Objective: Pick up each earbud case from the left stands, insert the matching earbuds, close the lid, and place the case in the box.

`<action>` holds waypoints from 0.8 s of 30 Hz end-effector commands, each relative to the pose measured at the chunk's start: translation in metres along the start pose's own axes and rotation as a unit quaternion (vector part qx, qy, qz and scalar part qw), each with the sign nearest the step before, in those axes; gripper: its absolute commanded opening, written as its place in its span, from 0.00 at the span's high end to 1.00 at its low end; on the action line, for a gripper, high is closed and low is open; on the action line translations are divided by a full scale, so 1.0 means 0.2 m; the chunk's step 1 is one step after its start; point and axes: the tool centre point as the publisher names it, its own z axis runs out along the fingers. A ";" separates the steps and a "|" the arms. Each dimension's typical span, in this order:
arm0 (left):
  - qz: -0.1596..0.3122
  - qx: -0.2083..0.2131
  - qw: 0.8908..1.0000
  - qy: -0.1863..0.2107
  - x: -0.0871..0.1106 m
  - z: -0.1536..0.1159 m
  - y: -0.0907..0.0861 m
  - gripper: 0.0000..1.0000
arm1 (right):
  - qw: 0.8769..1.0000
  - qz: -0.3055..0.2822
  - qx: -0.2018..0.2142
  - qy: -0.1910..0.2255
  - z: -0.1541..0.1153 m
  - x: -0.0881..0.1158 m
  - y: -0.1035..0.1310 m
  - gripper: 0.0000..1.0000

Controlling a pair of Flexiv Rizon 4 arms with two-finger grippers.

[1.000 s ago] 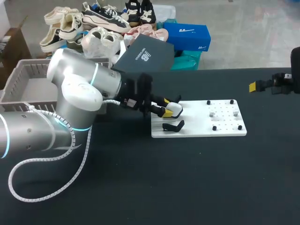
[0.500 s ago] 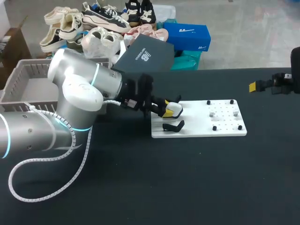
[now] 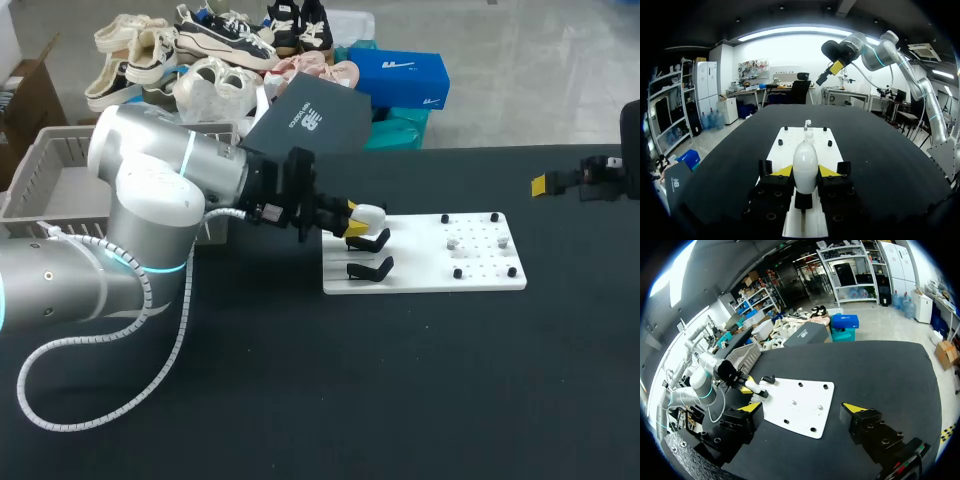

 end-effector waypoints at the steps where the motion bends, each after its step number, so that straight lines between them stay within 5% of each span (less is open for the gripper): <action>1: 0.005 -0.003 1.000 -0.019 -0.05 -0.10 -0.11 1.00 | 1.000 0.000 -0.002 0.001 0.00 0.00 0.00 0.00; 12: -0.007 0.001 0.998 -0.067 -0.24 -0.22 -0.38 1.00 | 1.000 0.000 -0.002 0.001 0.00 0.00 0.00 0.00; 24: 0.007 0.002 0.991 -0.133 -0.39 -0.28 -0.58 1.00 | 1.000 0.000 -0.002 0.001 0.00 0.00 0.00 0.00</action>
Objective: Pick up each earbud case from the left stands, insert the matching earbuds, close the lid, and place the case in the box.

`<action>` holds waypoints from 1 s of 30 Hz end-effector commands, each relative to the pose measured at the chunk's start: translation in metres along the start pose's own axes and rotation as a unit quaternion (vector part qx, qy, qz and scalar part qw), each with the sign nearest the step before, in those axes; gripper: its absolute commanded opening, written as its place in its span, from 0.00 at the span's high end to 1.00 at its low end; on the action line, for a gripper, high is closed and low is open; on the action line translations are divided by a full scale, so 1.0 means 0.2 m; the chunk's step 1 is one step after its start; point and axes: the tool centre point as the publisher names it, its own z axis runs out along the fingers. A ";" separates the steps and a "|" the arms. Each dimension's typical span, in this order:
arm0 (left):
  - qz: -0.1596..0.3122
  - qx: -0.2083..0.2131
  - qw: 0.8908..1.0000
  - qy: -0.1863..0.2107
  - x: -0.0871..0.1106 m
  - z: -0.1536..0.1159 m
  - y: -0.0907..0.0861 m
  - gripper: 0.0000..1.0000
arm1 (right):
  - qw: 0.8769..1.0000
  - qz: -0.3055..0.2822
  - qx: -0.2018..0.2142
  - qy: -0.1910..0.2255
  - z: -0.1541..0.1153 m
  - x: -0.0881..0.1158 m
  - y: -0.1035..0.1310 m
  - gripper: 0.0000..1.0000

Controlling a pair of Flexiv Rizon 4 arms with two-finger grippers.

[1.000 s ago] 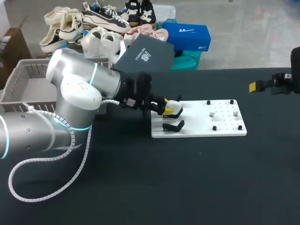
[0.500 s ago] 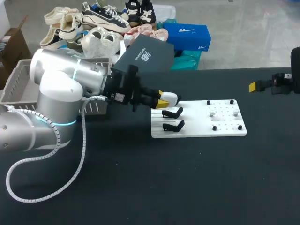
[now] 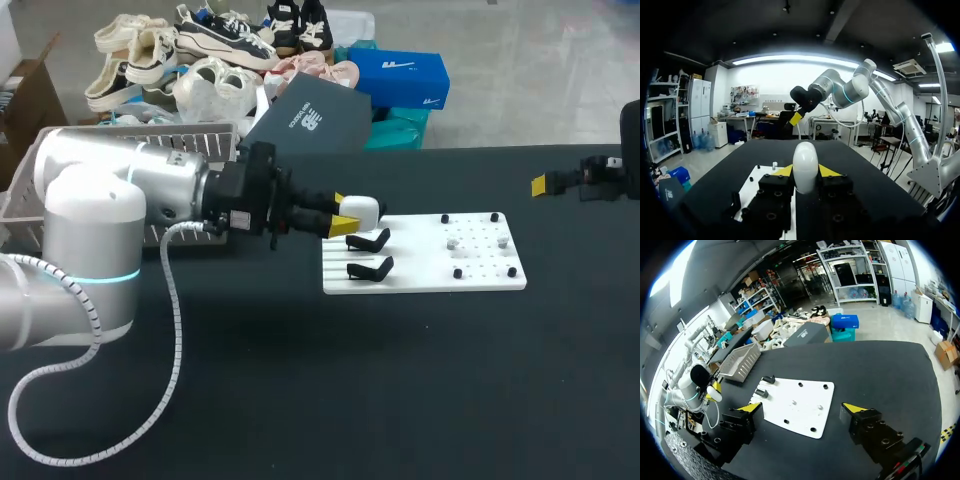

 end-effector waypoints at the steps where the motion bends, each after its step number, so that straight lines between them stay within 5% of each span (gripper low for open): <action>1: 0.005 -0.039 0.999 -0.008 -0.01 -0.02 -0.11 1.00 | 1.000 0.000 -0.002 0.001 0.00 0.00 0.00 0.00; 30: 0.037 -0.035 0.998 -0.025 -0.04 0.03 -0.19 1.00 | 1.000 0.000 -0.002 0.001 0.00 0.00 0.00 0.00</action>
